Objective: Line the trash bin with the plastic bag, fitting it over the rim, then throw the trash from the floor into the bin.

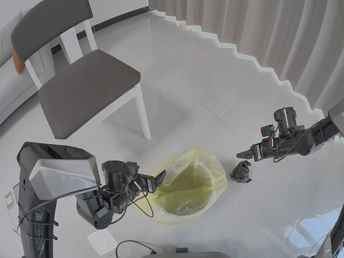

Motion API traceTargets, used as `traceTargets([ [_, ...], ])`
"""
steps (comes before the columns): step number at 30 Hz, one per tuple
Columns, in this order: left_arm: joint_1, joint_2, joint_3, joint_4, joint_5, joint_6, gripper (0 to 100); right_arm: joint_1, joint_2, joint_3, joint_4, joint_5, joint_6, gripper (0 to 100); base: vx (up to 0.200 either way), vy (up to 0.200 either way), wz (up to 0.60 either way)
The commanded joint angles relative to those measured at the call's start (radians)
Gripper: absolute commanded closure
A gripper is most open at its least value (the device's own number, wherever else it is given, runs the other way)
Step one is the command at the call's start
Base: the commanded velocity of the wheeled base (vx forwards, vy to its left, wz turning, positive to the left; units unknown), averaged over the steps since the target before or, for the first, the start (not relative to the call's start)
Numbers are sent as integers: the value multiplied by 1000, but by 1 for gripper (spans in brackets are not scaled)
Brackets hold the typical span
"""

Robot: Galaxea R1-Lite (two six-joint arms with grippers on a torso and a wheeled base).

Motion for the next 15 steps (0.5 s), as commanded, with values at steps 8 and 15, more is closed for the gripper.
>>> traceTargets([
  [8, -26, 111, -304, 196, -49, 103, 0, -14, -185, 199, -5, -2, -10, 0, 0, 0, 0],
  [15, -31, 140, -337, 206, -65, 223, 0, -17, -239, 245, -3, -2, -11, 0, 0, 0, 0],
])
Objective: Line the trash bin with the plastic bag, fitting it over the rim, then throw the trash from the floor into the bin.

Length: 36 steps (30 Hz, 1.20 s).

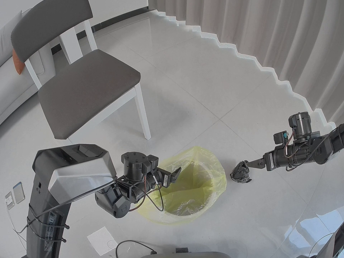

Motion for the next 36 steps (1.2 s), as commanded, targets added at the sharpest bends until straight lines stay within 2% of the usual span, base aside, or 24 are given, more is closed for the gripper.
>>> traceTargets([
  [1, -3, 43, -35, 3, -3, 48, 0, -5, -59, 32, 0, 0, -2, 0, 0, 0, 0],
  [4, -3, 52, -54, 12, -1, 71, 0, -5, -67, 37, 1, 0, -7, 0, 0, 0, 0],
  [7, 8, 69, -101, 77, 13, 99, 0, -5, -75, 46, 0, 0, -10, 0, 0, 0, 0],
  [12, 21, 94, -161, 98, 30, 97, 0, -5, -73, 46, -2, 0, -10, 0, 0, 0, 0],
  [13, 23, 94, -173, 100, 28, 88, 100, -5, -71, 44, -2, 0, -10, 0, 0, 0, 0],
  [22, 48, 89, -209, 109, 28, -19, 100, 7, -30, 21, -2, 0, -21, 0, 0, 0, 0],
  [28, 61, 123, -265, 169, 25, -31, 100, 11, 2, 11, -3, 0, -41, 0, 0, 0, 0],
  [32, 74, 193, -367, 219, 23, -44, 100, 16, 33, 4, -3, 1, -41, 0, 0, 0, 0],
  [36, 95, 221, -411, 247, 20, -44, 100, 13, 57, -2, -3, 1, -47, 0, 0, 0, 0],
])
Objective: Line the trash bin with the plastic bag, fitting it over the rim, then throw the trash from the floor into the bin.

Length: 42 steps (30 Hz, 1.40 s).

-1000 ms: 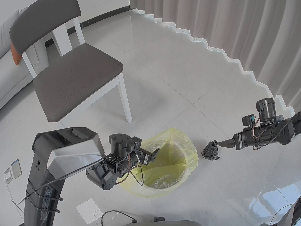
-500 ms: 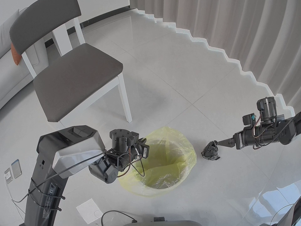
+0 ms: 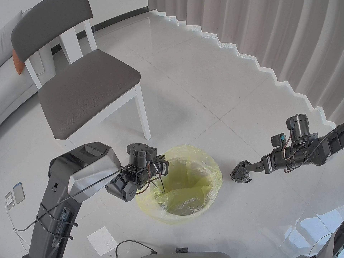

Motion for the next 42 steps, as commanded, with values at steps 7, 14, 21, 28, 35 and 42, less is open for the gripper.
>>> traceTargets([
  [7, 52, 63, -72, 29, -4, -3, 100, 0, 85, -32, 0, 1, -4, 0, 0, 0, 0],
  [14, 50, 36, -61, 25, -6, -13, 100, 2, 92, -40, 0, 1, -4, 0, 0, 0, 0],
  [21, 36, 25, -37, 16, -11, -45, 100, -2, 91, -39, 0, 1, -3, 0, 0, 0, 0],
  [28, 46, 13, 28, -23, -29, -48, 0, -2, 91, -43, 0, 1, -3, 0, 0, 0, 0],
  [35, 61, -3, 85, -76, -26, -59, 0, -5, 91, -54, 2, 1, -1, 0, 0, 0, 0],
  [42, 79, -58, 147, -116, -27, -91, 0, -9, 92, -69, 3, 1, -1, 0, 0, 0, 0],
])
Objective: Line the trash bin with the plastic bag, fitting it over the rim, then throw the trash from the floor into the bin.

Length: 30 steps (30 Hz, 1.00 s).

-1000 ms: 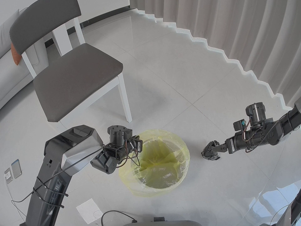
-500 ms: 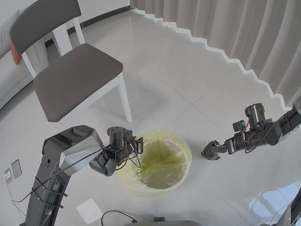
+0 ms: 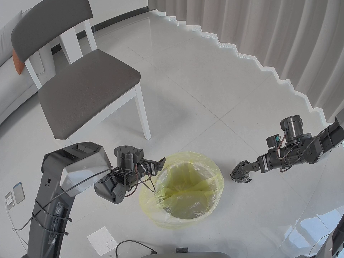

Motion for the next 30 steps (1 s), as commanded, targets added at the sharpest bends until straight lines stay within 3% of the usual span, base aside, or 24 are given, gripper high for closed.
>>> traceTargets([
  [1, 14, -36, 20, 0, 0, -4, 0, 0, 2, -7, 0, 1, 0, 0, 0, 0, 0],
  [15, 14, 77, 18, 6, -3, 36, 0, 4, 7, -6, 0, 1, 0, 0, 0, 0, 0],
  [19, 20, 82, -31, 60, 1, 48, 0, 3, 9, -7, 1, 1, 0, 0, 0, 0, 0],
  [23, 29, 74, -88, 190, 4, 143, 0, 4, 19, -17, 1, 1, -2, 0, 0, 0, 0],
  [30, 44, 82, -166, 219, 21, 128, 0, 0, 25, -27, 4, 1, -2, 0, 0, 0, 0],
])
